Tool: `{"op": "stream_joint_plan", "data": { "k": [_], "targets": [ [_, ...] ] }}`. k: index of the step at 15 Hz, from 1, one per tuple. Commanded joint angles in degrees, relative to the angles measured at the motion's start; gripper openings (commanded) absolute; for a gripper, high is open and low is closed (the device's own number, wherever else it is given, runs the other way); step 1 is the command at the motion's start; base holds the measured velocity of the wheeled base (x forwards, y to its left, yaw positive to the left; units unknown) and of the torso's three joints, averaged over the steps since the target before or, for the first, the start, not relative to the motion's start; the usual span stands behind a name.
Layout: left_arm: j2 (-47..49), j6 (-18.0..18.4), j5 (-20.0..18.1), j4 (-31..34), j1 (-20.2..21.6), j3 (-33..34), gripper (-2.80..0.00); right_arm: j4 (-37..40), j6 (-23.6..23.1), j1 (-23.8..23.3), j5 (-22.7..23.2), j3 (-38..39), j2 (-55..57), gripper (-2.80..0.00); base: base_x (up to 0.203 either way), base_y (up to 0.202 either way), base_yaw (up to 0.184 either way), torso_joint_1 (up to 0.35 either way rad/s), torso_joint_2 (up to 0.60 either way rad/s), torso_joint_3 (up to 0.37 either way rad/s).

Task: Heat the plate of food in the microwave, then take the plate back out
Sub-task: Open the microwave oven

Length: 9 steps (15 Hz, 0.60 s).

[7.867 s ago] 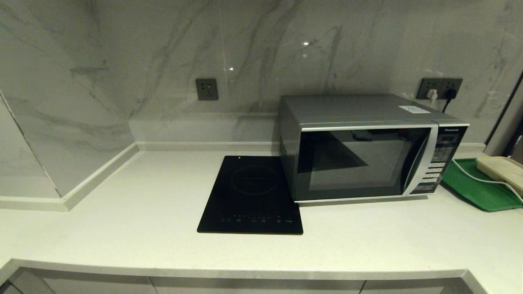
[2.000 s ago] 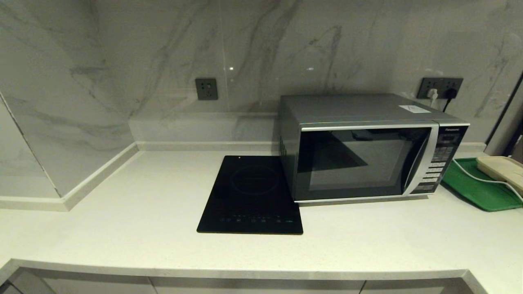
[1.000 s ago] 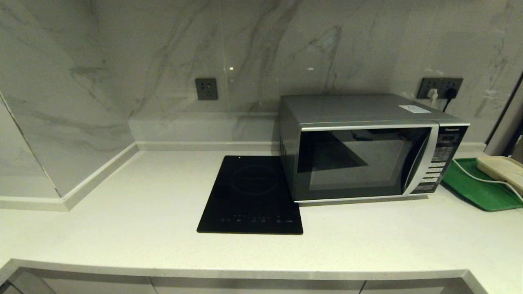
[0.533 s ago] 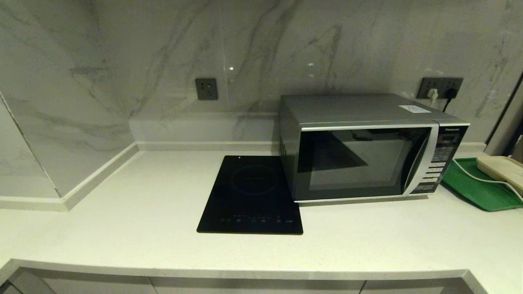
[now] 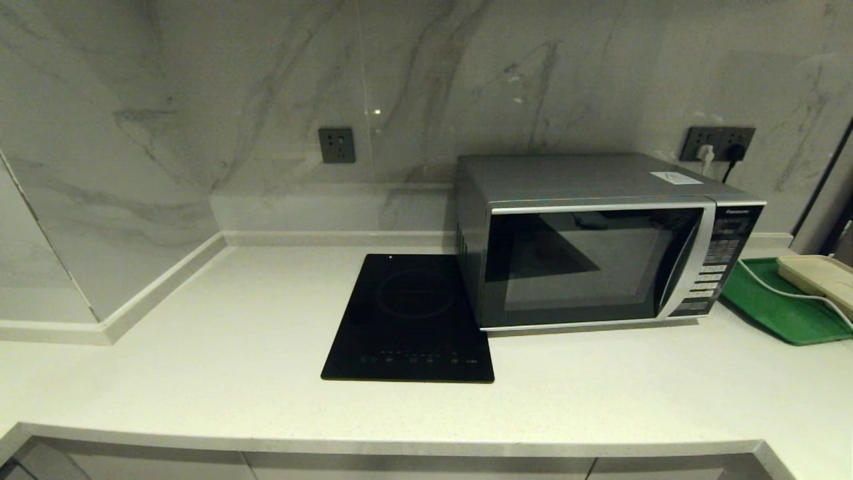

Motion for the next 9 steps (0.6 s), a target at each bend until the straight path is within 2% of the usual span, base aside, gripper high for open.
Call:
{"op": "stream_joint_plan", "data": {
  "k": [1,4,9],
  "targets": [
    [0.0,0.0,0.0,0.0,0.0,0.0,-2.80,2.3,0.1,0.0,-4.5,-4.8,14.2,-2.80,0.000,0.000,0.000,0.000,0.00,0.000],
    [-0.1,0.0,0.0,0.0,0.0,0.0,-2.80,4.6,0.2,-0.1,-8.1,-6.8,22.8,-2.80,0.000,0.000,0.000,0.000,0.00,0.000],
    [-0.1,0.0,0.0,0.0,0.1,0.0,-2.80,3.9,0.7,0.0,-8.7,-7.4,32.8,-2.80,0.000,0.000,0.000,0.000,0.00,0.000]
  ]
}}
